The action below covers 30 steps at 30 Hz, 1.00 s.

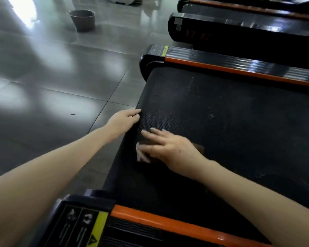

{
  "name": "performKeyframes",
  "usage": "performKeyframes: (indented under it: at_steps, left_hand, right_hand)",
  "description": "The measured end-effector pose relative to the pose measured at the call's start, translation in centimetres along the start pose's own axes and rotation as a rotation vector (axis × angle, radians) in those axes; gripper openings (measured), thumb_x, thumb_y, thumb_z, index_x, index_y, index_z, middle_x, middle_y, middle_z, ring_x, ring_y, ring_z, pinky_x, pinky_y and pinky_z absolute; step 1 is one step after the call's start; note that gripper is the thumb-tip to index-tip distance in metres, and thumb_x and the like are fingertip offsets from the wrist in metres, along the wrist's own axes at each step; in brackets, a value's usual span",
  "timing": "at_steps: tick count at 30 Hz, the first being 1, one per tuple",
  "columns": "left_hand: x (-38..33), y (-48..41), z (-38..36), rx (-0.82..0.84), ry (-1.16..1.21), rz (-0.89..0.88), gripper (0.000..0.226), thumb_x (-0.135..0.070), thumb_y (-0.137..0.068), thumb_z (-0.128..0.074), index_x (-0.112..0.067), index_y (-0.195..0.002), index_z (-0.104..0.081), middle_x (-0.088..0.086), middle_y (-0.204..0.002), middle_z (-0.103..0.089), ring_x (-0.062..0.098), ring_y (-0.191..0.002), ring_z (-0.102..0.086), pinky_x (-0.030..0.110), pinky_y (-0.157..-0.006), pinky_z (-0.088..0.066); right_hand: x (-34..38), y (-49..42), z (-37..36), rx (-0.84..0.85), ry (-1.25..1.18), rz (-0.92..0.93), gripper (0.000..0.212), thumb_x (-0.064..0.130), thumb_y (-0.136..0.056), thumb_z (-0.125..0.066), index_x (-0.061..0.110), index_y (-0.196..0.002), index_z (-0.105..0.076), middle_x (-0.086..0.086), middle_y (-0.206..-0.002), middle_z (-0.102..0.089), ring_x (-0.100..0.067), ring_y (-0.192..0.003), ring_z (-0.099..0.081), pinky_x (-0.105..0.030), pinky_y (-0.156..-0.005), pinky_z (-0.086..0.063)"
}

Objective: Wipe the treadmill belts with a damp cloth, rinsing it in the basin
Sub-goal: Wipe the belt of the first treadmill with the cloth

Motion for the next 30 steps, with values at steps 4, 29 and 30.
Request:
performKeyframes:
  at_steps: [4, 29, 30]
  left_hand:
    - [2.7, -2.5, 1.3, 0.036, 0.134, -0.139, 0.035, -0.008, -0.089, -0.060, -0.038, -0.106, -0.065, -0.012, -0.113, -0.063, 0.011, -0.112, -0.056, 0.026, -0.105, -0.038]
    - [-0.7, -11.1, -2.8, -0.010, 0.177, -0.048, 0.049, -0.032, -0.104, -0.024, -0.027, -0.151, -0.015, -0.003, -0.160, -0.006, 0.022, -0.140, -0.028, 0.035, -0.105, -0.029]
    - [-0.8, -11.3, -2.7, -0.008, 0.197, -0.043, 0.048, -0.032, -0.104, -0.024, -0.028, -0.151, -0.017, -0.005, -0.160, -0.006, 0.021, -0.139, -0.028, 0.034, -0.104, -0.029]
  right_hand:
    - [-5.2, -4.0, 2.8, -0.193, -0.055, -0.454, 0.035, 0.032, -0.094, -0.046, 0.030, -0.126, -0.059, -0.001, -0.145, -0.044, -0.023, -0.131, -0.045, -0.043, -0.103, -0.043]
    - [-16.4, -9.9, 0.0, -0.050, 0.060, -0.928, 0.037, 0.022, -0.100, -0.041, 0.034, -0.133, -0.052, 0.005, -0.154, -0.027, -0.022, -0.144, -0.020, -0.053, -0.116, -0.011]
    - [-17.4, -10.7, 0.2, -0.039, 0.066, -0.941, 0.036, 0.022, -0.100, -0.041, 0.033, -0.132, -0.053, 0.004, -0.154, -0.027, -0.024, -0.144, -0.020, -0.053, -0.115, -0.011]
Point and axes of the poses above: each hand's wrist, its own y-axis away from the middle knuckle, its own z-axis out of the back of the hand, x = y × z, the point moved 3 cm from there along -y, towards the middle knuckle
